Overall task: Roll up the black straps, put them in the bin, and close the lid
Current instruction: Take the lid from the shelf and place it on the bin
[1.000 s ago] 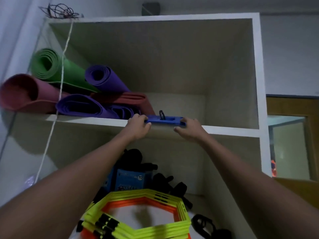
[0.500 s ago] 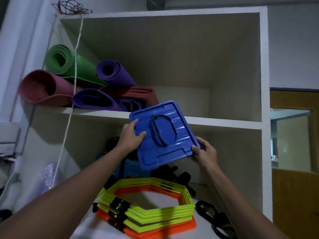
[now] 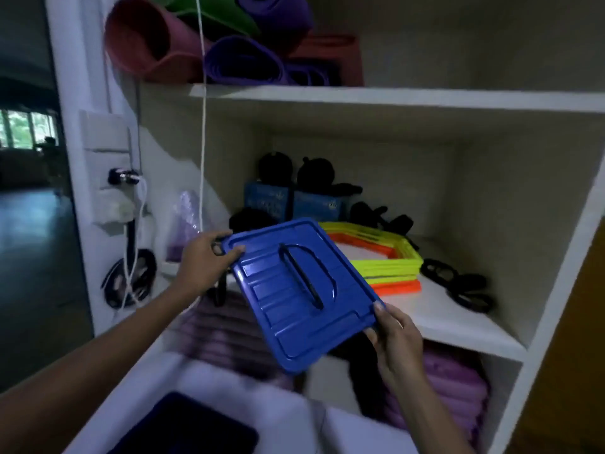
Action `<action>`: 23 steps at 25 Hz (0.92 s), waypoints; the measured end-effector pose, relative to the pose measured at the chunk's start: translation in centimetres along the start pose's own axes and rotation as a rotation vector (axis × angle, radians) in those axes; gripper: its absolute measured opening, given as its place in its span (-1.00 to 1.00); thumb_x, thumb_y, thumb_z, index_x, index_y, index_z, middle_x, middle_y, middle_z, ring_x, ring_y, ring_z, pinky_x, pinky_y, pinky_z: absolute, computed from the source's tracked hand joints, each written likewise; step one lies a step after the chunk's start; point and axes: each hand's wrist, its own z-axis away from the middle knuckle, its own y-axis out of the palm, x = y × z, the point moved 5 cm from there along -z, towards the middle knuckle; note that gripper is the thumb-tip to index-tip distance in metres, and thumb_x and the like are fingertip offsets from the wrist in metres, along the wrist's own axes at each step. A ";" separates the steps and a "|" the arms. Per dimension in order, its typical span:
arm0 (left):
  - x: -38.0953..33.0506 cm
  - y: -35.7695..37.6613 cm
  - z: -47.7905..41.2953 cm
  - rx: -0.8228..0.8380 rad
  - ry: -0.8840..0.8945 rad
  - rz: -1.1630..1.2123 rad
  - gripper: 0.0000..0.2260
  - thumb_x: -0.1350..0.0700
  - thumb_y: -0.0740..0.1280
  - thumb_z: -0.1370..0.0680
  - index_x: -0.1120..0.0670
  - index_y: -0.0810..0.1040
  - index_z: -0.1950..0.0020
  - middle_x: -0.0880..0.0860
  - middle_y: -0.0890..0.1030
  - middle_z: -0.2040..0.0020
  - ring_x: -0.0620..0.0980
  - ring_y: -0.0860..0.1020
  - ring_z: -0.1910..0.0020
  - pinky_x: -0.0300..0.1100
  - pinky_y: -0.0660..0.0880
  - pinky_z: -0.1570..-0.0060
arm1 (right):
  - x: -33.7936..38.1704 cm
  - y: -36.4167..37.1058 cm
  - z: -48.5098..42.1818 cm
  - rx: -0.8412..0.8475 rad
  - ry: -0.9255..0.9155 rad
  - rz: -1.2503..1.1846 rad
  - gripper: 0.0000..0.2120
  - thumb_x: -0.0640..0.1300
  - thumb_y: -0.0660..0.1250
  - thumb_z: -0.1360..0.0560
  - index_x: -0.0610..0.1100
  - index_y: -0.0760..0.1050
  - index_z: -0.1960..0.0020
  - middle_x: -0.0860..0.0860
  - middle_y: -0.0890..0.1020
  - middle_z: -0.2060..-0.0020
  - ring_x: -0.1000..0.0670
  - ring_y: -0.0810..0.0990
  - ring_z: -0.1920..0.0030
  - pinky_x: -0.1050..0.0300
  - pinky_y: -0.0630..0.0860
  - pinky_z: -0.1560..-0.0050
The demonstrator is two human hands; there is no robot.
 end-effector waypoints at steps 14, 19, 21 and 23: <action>27.1 -5.4 27.9 -0.050 -0.595 -0.329 -0.64 0.13 0.31 -0.55 0.25 0.44 -0.31 0.23 0.56 -0.23 0.22 0.57 -0.12 0.04 0.44 -0.20 | -26.1 -0.9 13.7 0.336 0.338 0.819 -0.50 -0.15 0.31 -0.54 -0.08 0.29 -0.45 0.01 0.42 -0.40 0.02 0.39 -0.37 0.03 0.31 -0.42; 29.6 -5.8 28.6 -0.022 -0.698 -0.281 -0.64 0.13 0.30 -0.56 0.25 0.43 -0.31 0.24 0.52 -0.25 0.21 0.54 -0.13 0.00 0.43 -0.18 | -28.6 0.5 12.9 0.381 0.395 0.896 -0.49 -0.14 0.23 -0.58 -0.08 0.20 -0.50 0.03 0.31 -0.45 -0.01 0.30 -0.43 0.10 0.23 -0.42; 30.0 -5.5 27.6 0.014 -0.718 -0.227 -0.65 0.16 0.32 -0.54 0.28 0.43 -0.28 0.26 0.52 -0.21 0.21 0.52 -0.13 -0.03 0.43 -0.14 | -29.5 0.2 11.8 0.363 0.435 0.921 -0.49 -0.12 0.21 -0.59 -0.05 0.18 -0.51 0.02 0.30 -0.45 -0.05 0.29 -0.45 0.01 0.25 -0.45; 30.4 -5.3 26.7 0.045 -0.721 -0.194 -0.65 0.16 0.36 -0.51 0.27 0.44 -0.24 0.25 0.55 -0.15 0.19 0.53 -0.09 -0.03 0.45 -0.11 | -30.1 0.1 11.1 0.326 0.477 0.897 -0.51 -0.13 0.18 -0.61 -0.02 0.17 -0.50 -0.04 0.43 -0.31 -0.09 0.44 -0.30 -0.04 0.37 -0.36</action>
